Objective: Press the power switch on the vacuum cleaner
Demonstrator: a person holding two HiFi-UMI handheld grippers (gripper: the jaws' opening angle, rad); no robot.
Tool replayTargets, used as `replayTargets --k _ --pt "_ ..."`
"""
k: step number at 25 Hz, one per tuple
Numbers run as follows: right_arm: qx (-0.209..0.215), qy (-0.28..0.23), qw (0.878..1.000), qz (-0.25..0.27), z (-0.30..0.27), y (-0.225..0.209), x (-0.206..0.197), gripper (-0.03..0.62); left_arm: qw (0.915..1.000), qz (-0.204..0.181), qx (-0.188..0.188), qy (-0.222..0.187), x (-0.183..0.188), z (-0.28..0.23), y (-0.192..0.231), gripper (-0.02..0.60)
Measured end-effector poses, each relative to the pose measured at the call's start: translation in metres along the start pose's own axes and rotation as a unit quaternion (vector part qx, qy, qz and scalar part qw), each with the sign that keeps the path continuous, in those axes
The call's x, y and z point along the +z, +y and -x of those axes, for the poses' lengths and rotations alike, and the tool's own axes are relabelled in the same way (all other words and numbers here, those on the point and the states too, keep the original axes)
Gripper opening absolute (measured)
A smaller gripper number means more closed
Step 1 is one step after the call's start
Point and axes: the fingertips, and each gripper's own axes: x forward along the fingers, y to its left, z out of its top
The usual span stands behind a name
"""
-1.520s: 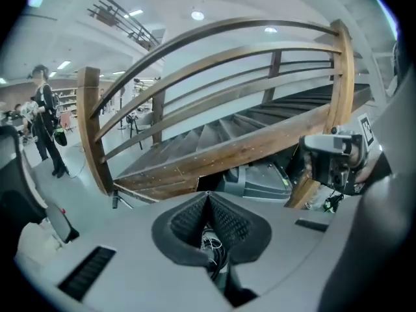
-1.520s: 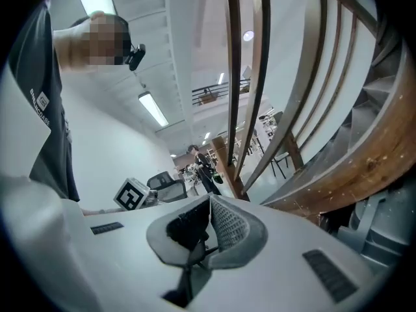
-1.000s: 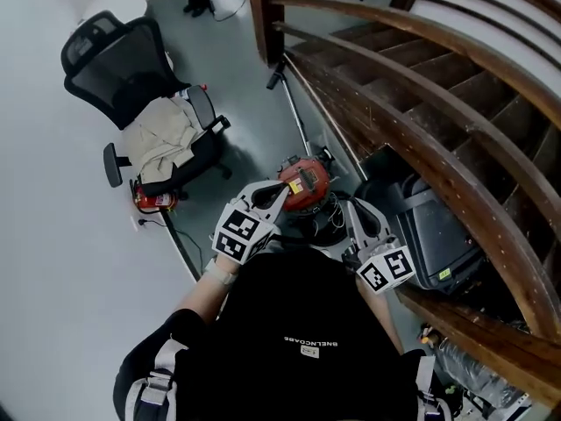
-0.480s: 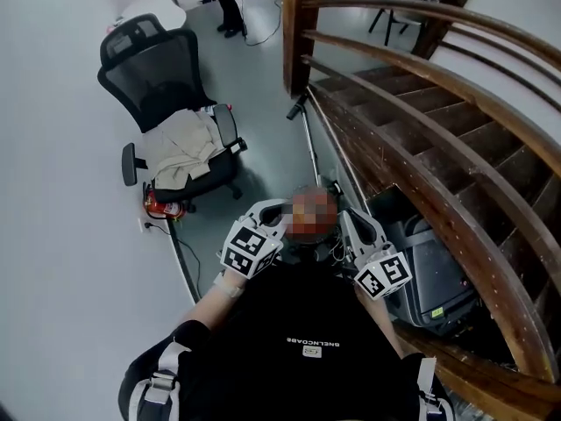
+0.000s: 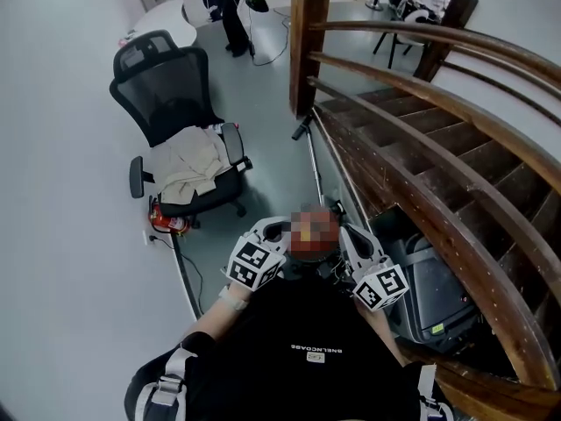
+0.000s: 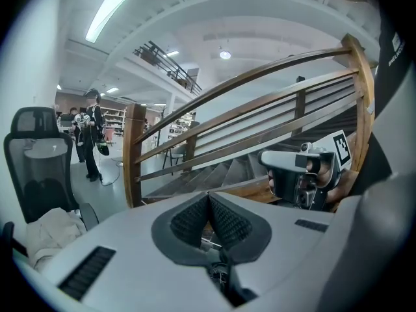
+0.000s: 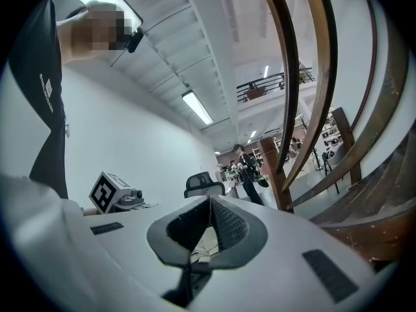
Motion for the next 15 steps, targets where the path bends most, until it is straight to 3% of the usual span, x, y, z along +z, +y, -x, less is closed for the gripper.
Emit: replayTargets --k 15 --pt "-0.011 0.001 1.0 0.0 0.015 -0.008 -0.001 0.028 0.9999 -0.001 -0.009 0.006 -0.004 -0.005 -0.011 0.014"
